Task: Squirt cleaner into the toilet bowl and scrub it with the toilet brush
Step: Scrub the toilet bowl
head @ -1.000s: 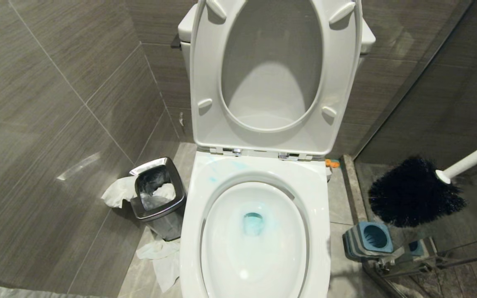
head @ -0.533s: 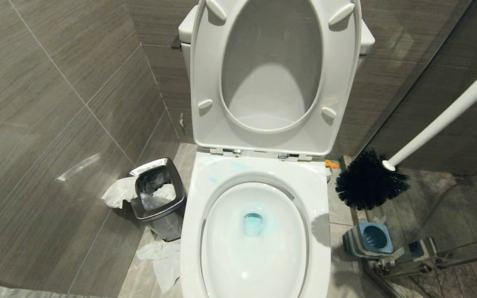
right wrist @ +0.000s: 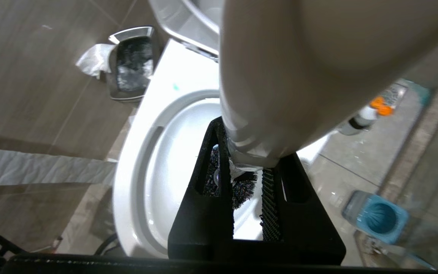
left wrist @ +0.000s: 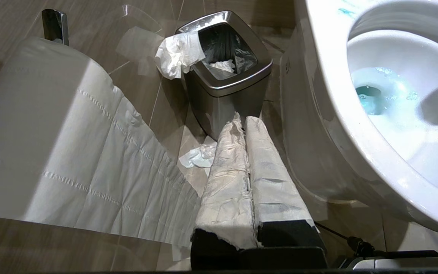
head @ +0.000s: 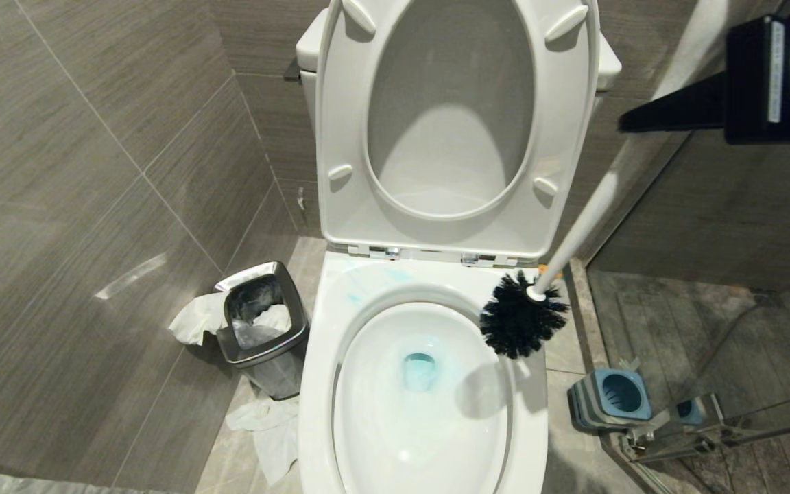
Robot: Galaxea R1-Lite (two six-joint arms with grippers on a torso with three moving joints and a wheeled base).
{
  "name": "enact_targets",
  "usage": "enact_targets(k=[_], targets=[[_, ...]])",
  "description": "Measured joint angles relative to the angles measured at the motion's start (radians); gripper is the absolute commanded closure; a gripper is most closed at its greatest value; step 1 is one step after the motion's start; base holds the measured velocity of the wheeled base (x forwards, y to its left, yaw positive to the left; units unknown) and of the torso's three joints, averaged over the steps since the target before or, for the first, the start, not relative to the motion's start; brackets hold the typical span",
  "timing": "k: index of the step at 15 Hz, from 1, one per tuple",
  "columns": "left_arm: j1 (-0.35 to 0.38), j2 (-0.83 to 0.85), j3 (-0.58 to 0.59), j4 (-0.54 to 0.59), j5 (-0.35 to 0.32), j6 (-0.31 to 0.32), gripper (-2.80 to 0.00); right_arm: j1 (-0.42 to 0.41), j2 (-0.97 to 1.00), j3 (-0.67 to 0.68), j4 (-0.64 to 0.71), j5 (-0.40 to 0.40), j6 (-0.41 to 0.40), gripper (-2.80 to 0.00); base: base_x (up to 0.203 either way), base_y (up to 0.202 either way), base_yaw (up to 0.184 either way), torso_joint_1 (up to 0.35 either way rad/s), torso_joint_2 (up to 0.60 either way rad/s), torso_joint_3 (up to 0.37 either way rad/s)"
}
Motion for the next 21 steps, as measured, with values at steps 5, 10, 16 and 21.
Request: enact_targets(k=[5, 10, 16, 21], targets=[[0.000, 0.000, 0.000, 0.000, -0.002, 0.002, 0.00, 0.074, 0.100, 0.032, -0.092, -0.024, 0.036, 0.00, 0.000, 0.000, 0.000, 0.000, 0.00, 0.000], [0.000, 0.000, 0.000, 0.000, -0.001, 0.000, 0.00, 0.077, 0.169, 0.118, -0.228, -0.023, 0.054, 0.00, 0.000, 0.000, 0.000, 0.000, 0.00, 0.000], [0.000, 0.000, 0.000, 0.000, 0.000, 0.001, 0.00, 0.071, 0.235, 0.226, -0.323, -0.020, 0.105, 0.00, 0.000, 0.000, 0.000, 0.000, 0.00, 0.000], [0.000, 0.000, 0.000, 0.000, 0.000, -0.001, 0.00, 0.027, 0.313, 0.314, -0.507, -0.020, 0.097, 0.00, 0.000, 0.000, 0.000, 0.000, 0.00, 0.000]])
